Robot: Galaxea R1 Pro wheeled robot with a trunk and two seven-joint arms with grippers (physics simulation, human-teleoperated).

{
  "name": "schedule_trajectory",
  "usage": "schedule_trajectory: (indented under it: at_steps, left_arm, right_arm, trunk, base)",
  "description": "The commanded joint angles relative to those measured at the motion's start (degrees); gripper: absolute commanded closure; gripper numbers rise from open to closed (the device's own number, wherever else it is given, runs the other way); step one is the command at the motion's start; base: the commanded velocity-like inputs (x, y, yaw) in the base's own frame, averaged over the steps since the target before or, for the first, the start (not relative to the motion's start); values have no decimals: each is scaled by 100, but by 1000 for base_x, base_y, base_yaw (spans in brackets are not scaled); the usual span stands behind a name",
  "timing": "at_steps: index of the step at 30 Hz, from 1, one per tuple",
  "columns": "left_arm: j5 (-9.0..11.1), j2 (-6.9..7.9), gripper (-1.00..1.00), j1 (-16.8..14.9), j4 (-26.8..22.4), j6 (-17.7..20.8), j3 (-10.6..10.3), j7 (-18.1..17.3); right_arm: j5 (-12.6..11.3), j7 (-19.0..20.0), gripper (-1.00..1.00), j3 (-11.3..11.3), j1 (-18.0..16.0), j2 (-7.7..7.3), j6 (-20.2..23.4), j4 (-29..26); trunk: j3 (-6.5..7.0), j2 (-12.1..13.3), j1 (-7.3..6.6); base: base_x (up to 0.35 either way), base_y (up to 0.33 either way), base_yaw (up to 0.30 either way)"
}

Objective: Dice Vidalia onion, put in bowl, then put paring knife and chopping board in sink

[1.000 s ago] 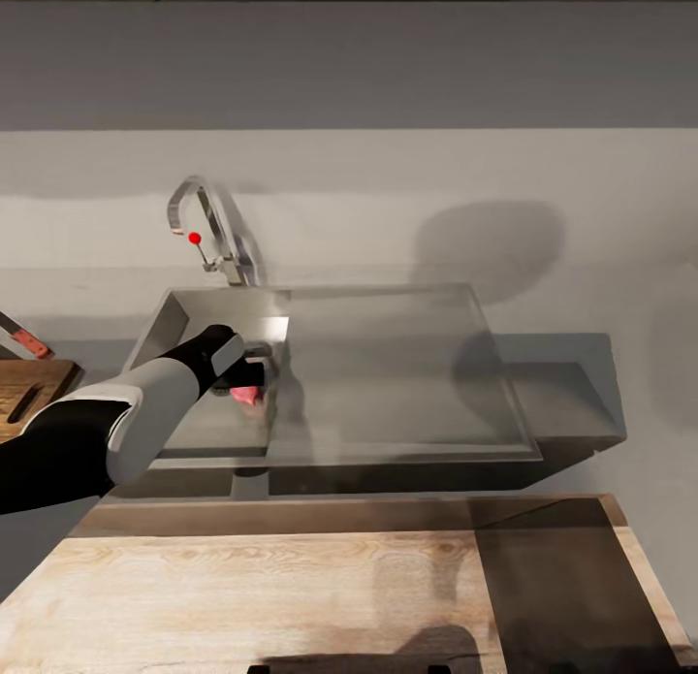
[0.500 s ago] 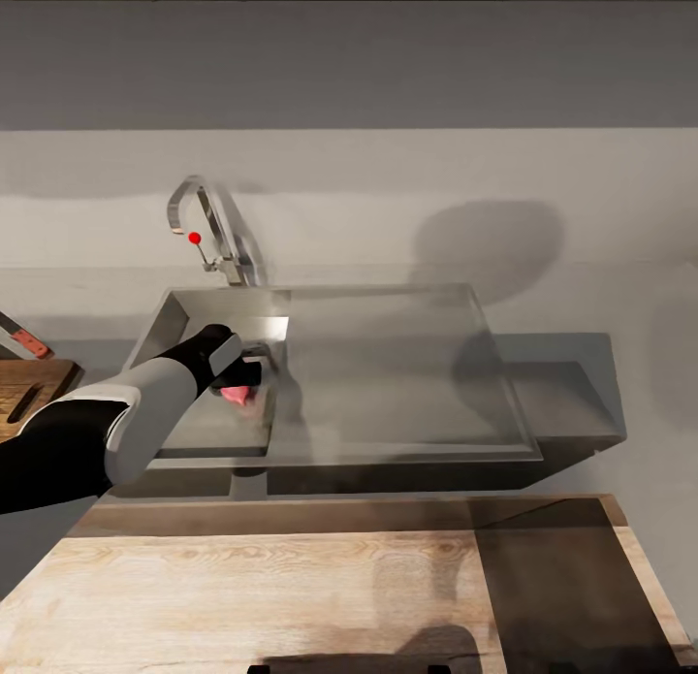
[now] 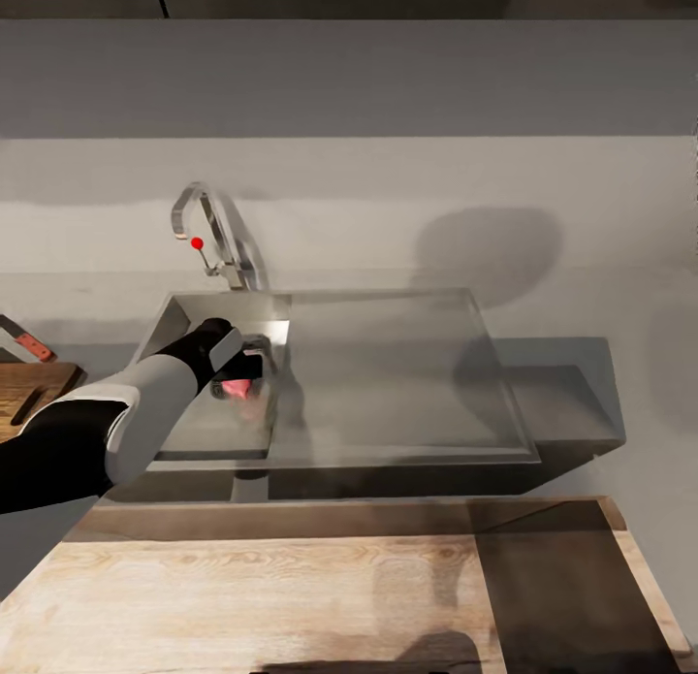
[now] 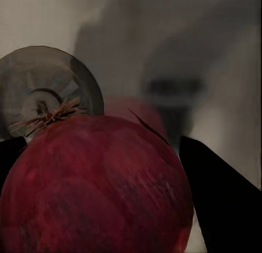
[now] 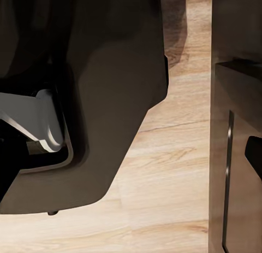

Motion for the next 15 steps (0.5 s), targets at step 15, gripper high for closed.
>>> schedule_trajectory:
  at_steps: [15]
  left_arm:
    - [67,151,100,-1,-1030,325,-7,47]
  right_arm:
    - [-43,-39,-100,48,-2,-8,-16,-13]
  trunk:
    - [127,-9,4]
  base:
    - [0,0,0]
